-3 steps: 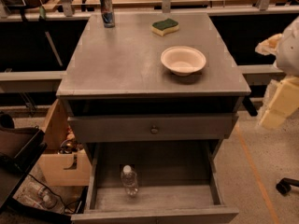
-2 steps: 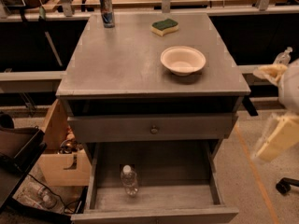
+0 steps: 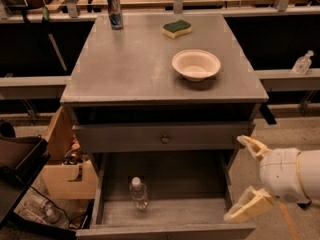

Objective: Pick water bottle from middle drawer and place on counter

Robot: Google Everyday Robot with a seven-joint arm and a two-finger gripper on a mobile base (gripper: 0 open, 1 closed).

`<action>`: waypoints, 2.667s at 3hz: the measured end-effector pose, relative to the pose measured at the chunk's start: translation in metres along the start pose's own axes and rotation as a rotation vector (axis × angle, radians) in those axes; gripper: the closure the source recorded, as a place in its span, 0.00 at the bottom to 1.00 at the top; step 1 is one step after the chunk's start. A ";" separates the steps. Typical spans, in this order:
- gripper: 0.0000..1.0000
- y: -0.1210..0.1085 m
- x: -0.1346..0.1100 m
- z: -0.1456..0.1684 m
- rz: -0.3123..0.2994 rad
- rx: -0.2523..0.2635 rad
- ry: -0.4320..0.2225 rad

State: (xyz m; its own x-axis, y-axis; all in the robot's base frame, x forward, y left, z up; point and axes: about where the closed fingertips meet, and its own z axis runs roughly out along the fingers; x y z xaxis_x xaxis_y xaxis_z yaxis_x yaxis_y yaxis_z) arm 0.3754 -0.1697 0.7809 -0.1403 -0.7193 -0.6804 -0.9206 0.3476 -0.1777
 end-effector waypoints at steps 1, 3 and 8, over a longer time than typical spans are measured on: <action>0.00 -0.001 0.004 0.038 0.044 0.053 -0.239; 0.00 0.006 0.013 0.060 -0.001 0.034 -0.326; 0.00 -0.018 0.076 0.234 0.042 -0.088 -0.538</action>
Offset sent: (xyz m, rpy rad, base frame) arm 0.0133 0.0184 -0.0277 0.2103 -0.0844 -0.0274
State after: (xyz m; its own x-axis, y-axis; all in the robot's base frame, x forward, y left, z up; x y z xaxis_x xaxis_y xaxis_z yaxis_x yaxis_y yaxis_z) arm 0.4665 -0.0899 0.5660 0.0073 -0.2883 -0.9575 -0.9484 0.3016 -0.0980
